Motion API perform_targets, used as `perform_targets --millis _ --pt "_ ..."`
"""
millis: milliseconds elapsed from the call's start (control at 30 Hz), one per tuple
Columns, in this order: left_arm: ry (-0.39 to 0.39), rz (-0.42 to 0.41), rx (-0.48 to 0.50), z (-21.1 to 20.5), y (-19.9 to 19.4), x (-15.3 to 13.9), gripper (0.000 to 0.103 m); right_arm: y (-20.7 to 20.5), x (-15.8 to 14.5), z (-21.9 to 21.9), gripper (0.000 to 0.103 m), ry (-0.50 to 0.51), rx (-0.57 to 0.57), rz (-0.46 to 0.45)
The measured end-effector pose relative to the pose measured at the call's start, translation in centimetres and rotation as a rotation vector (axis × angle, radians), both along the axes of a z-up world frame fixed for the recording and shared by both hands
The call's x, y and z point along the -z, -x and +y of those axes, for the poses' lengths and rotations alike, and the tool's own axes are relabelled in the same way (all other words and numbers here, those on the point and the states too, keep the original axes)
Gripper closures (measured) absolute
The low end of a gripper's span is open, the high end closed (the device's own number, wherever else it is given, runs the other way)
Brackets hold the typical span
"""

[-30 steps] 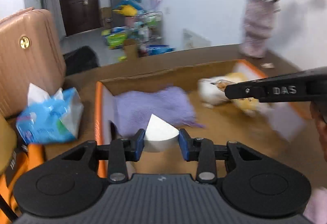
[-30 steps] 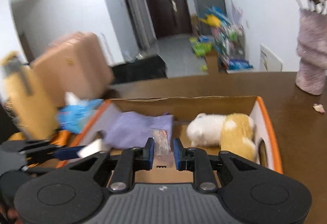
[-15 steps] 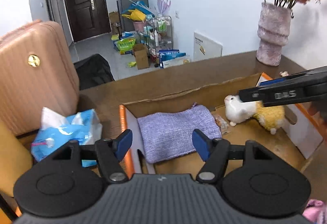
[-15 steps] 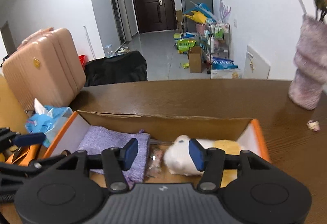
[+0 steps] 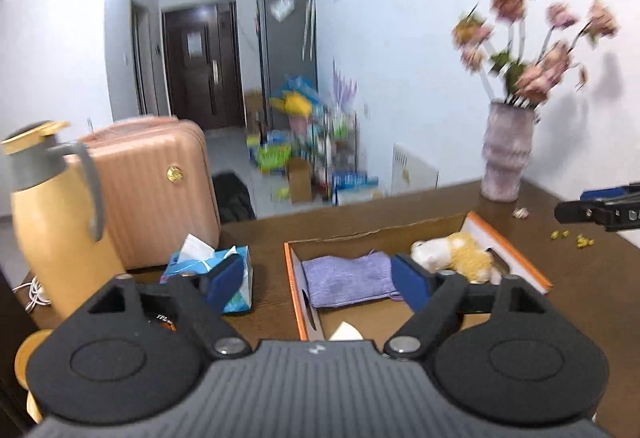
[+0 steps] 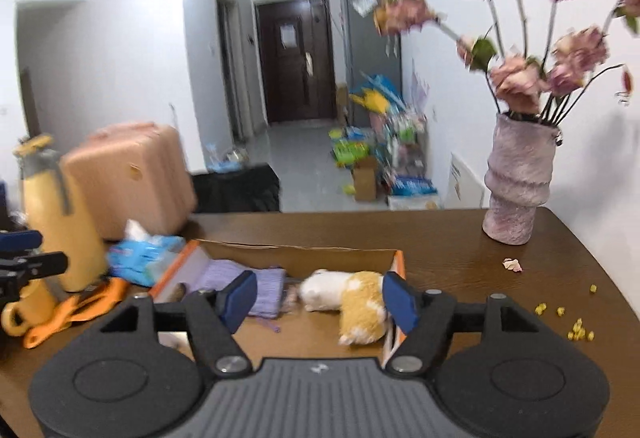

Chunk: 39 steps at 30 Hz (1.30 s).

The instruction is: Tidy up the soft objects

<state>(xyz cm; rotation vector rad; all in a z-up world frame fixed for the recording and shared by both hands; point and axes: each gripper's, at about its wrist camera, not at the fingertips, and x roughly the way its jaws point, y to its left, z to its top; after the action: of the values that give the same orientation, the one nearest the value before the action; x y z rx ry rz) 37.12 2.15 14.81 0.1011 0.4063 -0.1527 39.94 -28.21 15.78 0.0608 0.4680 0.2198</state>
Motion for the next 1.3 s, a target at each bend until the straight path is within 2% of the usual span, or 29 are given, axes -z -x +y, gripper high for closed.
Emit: perform_targets --millis 100,167,267,333,433,533,667,800,900,967,1033,1100,1200,1300 --pt "-0.061 -0.065 -0.024 -0.6 5.6 2.8 0.019 6.4 1.7 0.4 0.027 -0.019 -0.052 -0.07" --pt "-0.052 -0.097 -0.026 -0.8 9.7 5.1 0.019 10.4 3.5 0.9 0.027 -0.01 -0.057 -0.105" --pt "-0.009 -0.083 -0.025 -0.9 14.3 8.1 0.017 16.2 6.5 1.8 0.026 0.03 -0.066 -0.152" --pt "-0.017 -0.057 -0.038 -1.2 16.9 10.3 0.017 19.7 8.8 2.6 0.023 0.062 -0.088 -0.176" --pt "-0.01 0.018 -0.06 -1.1 19.4 12.8 0.017 23.2 11.6 3.8 0.023 0.075 -0.115 -0.138" --pt "0.061 0.099 -0.052 -0.2 20.6 14.1 0.017 25.0 13.6 4.0 0.025 0.034 -0.136 -0.06" --pt "0.045 0.102 -0.061 0.0 20.5 14.3 0.017 25.8 14.3 4.4 0.032 -0.012 -0.169 -0.024" --pt "0.074 0.095 -0.063 0.3 19.0 14.0 0.018 24.7 13.3 4.9 0.043 -0.065 -0.188 -0.054" --pt "0.105 0.096 -0.061 0.8 17.0 13.7 0.02 22.0 12.5 5.3 0.047 -0.135 -0.201 -0.028" --pt "0.143 0.105 -0.07 1.6 14.4 13.4 0.025 19.2 12.2 5.9 0.05 -0.163 -0.203 0.019" --pt "0.164 0.124 -0.076 2.2 11.2 13.3 0.039 15.5 12.1 6.7 0.055 -0.201 -0.219 0.076" --pt "0.185 0.146 -0.058 2.7 8.1 13.3 0.045 12.0 12.3 7.8 0.06 -0.226 -0.243 0.13" --pt "0.242 0.227 0.012 3.3 2.6 13.8 0.045 6.2 13.2 9.7 0.064 -0.263 -0.258 0.228" --pt "0.324 0.3 0.053 4.1 -1.1 15.0 0.047 1.6 14.3 11.0 0.063 -0.266 -0.204 0.294"
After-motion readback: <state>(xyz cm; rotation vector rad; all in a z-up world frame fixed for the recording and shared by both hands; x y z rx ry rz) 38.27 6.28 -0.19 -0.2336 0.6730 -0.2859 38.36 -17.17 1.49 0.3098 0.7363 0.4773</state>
